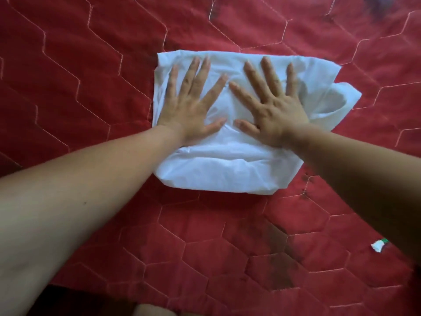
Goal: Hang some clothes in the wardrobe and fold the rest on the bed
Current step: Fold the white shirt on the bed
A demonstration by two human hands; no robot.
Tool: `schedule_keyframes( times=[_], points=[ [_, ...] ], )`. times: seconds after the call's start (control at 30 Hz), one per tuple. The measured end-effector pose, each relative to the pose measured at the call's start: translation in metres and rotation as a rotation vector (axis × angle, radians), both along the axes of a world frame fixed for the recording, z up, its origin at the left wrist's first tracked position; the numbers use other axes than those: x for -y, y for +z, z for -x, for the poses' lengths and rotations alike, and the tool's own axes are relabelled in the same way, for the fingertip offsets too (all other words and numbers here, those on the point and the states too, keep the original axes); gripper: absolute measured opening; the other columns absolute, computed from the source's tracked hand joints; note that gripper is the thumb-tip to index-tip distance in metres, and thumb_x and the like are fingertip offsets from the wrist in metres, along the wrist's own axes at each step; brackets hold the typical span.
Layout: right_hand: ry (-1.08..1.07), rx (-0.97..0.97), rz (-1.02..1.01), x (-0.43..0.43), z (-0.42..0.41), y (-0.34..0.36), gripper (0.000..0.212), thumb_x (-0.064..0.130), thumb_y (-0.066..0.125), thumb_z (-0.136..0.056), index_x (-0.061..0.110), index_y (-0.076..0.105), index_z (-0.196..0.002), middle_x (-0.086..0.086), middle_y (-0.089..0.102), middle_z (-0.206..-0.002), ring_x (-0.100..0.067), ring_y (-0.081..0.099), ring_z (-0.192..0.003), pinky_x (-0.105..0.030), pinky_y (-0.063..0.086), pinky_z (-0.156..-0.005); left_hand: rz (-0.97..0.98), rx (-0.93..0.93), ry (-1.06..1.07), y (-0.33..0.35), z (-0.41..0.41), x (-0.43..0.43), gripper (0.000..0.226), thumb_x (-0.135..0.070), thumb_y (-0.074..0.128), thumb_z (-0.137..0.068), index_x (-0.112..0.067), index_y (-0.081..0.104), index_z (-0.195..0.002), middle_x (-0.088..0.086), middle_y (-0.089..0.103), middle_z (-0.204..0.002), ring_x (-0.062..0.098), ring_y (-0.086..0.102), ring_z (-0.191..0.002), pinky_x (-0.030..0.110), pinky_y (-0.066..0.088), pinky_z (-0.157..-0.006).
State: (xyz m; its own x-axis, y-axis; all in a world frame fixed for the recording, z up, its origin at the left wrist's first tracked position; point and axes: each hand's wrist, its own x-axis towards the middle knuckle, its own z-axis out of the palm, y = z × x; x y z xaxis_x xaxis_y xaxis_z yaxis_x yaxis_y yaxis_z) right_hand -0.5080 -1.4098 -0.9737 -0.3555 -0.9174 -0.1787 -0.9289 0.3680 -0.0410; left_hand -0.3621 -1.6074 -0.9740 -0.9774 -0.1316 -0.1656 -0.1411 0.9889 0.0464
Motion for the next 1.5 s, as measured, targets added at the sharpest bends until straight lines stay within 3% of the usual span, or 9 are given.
schedule_keyframes(
  times=[0.23, 0.5, 0.7, 0.87, 1.03, 1.2, 1.33, 1.4, 1.5],
  points=[
    [-0.104, 0.027, 0.107, -0.030, -0.081, 0.029, 0.078, 0.072, 0.030, -0.098, 0.023, 0.026, -0.159, -0.012, 0.009, -0.169, -0.039, 0.003, -0.155, -0.077, 0.004, -0.113, -0.042, -0.022, 0.045, 0.036, -0.071, -0.033, 0.081, -0.068, 0.037, -0.093, -0.030, 0.015, -0.161, 0.015, 0.003, -0.168, 0.033, 0.002, -0.155, 0.070, 0.007, -0.117],
    [-0.135, 0.018, -0.045, -0.065, -0.087, -0.005, 0.094, 0.086, 0.025, -0.088, 0.028, 0.016, -0.162, -0.013, -0.001, -0.169, -0.045, -0.004, -0.153, -0.078, 0.002, -0.112, 0.015, 0.061, -0.016, -0.005, -0.100, -0.009, 0.088, -0.077, 0.042, -0.082, -0.043, 0.014, -0.159, 0.014, -0.002, -0.168, 0.035, -0.003, -0.155, 0.075, 0.003, -0.113],
    [-0.251, 0.008, 0.124, -0.053, -0.068, 0.033, 0.077, 0.074, 0.026, -0.098, 0.029, 0.019, -0.161, -0.015, 0.008, -0.169, -0.039, 0.005, -0.155, -0.075, 0.006, -0.114, -0.297, -0.083, 0.184, 0.027, -0.074, 0.009, 0.082, -0.070, 0.040, -0.090, -0.043, 0.006, -0.159, 0.009, -0.011, -0.168, 0.030, -0.016, -0.154, 0.069, -0.009, -0.116],
    [-0.547, -0.030, 0.036, -0.032, 0.008, 0.027, 0.079, 0.075, 0.023, -0.097, 0.033, 0.002, -0.161, -0.012, -0.002, -0.169, -0.041, -0.005, -0.154, -0.076, 0.000, -0.114, -0.168, 0.034, 0.266, 0.018, -0.032, 0.029, 0.078, -0.070, 0.033, -0.093, -0.042, 0.002, -0.159, 0.016, -0.017, -0.166, 0.037, -0.017, -0.153, 0.067, -0.007, -0.118],
    [-0.597, 0.066, -0.033, -0.038, 0.011, 0.001, 0.081, 0.081, 0.014, -0.094, 0.037, -0.004, -0.159, -0.005, -0.001, -0.170, -0.034, -0.008, -0.155, -0.072, -0.007, -0.115, -0.077, 0.015, 0.241, -0.008, -0.037, 0.033, 0.079, -0.068, 0.034, -0.090, -0.042, 0.006, -0.159, 0.013, -0.008, -0.168, 0.039, -0.007, -0.154, 0.067, -0.001, -0.118],
    [-0.656, 0.181, -0.102, -0.034, 0.030, 0.030, 0.090, 0.088, 0.031, -0.082, 0.041, 0.009, -0.156, -0.004, 0.012, -0.167, -0.033, 0.009, -0.153, -0.067, 0.018, -0.111, -0.184, 0.073, 0.303, 0.014, -0.032, 0.030, 0.083, -0.064, 0.045, -0.092, -0.039, 0.005, -0.160, 0.013, -0.016, -0.167, 0.036, -0.012, -0.154, 0.058, -0.003, -0.122],
    [-1.047, 0.265, 0.112, -0.047, 0.052, 0.063, 0.089, 0.076, 0.060, -0.077, 0.029, 0.037, -0.148, -0.007, 0.025, -0.157, -0.035, 0.026, -0.142, -0.058, 0.037, -0.105, -0.613, -0.192, 0.646, 0.043, -0.044, 0.018, 0.094, -0.032, 0.077, -0.084, -0.027, 0.021, -0.159, 0.016, 0.012, -0.161, 0.024, 0.023, -0.147, 0.025, 0.019, -0.118],
    [-1.450, 0.414, 0.226, -0.055, 0.048, 0.071, 0.096, 0.069, 0.070, -0.075, 0.018, 0.037, -0.149, -0.011, 0.031, -0.153, -0.037, 0.035, -0.139, -0.054, 0.040, -0.108, -0.730, -0.200, 0.893, 0.053, -0.050, 0.013, 0.094, -0.028, 0.080, -0.081, -0.022, 0.026, -0.157, 0.011, 0.032, -0.148, 0.024, 0.041, -0.133, 0.030, 0.031, -0.116],
    [-1.940, 0.908, 0.472, -0.060, 0.012, 0.076, 0.092, 0.054, 0.082, -0.072, 0.011, 0.041, -0.143, -0.008, 0.053, -0.136, -0.028, 0.060, -0.118, -0.051, 0.054, -0.094, -0.938, -0.113, 1.186, 0.061, -0.053, 0.012, 0.083, -0.032, 0.083, -0.080, -0.018, 0.038, -0.148, 0.007, 0.055, -0.133, 0.020, 0.058, -0.113, 0.038, 0.049, -0.101]
  ],
)
